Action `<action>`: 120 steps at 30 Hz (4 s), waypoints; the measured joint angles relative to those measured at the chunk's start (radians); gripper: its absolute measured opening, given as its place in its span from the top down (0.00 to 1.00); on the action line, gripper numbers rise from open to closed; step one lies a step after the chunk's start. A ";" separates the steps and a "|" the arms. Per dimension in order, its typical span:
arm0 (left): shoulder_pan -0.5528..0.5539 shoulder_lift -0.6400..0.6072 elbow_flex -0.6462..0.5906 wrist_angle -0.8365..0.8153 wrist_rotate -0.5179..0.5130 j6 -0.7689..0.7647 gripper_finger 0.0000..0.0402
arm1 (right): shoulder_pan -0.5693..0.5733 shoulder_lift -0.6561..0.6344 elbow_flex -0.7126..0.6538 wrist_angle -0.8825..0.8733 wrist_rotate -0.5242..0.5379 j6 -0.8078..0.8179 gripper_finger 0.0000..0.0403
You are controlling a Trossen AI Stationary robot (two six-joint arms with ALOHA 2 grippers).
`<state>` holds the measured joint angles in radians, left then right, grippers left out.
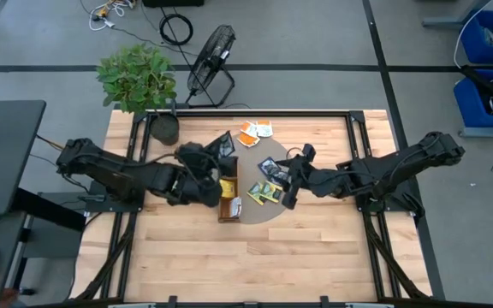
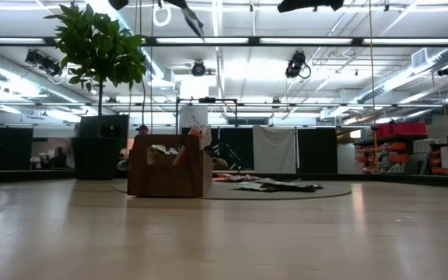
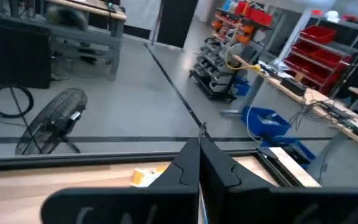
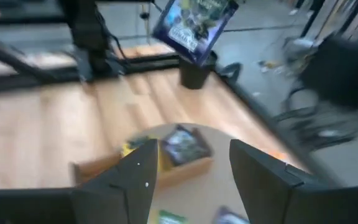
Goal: Pick & Place Tea
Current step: Put the violet tea bag into the top section of the wooden organizer
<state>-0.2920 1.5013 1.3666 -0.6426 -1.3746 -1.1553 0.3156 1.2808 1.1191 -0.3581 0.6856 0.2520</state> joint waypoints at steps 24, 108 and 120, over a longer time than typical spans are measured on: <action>-0.135 0.040 0.001 0.056 -0.197 -0.248 1.00 | -0.295 0.000 0.000 0.372 -0.762 0.344 0.48; -0.143 -0.105 0.001 0.980 0.361 0.926 0.78 | -0.468 0.000 0.000 0.585 -1.254 0.297 1.00; -0.068 -0.332 0.002 0.566 0.580 0.480 0.56 | -0.446 -0.002 0.000 0.300 -1.312 0.183 1.00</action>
<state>-0.3600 1.1693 1.3685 -0.0767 -0.7944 -0.6751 -0.1301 1.2789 1.1194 -0.0583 -0.6261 0.4352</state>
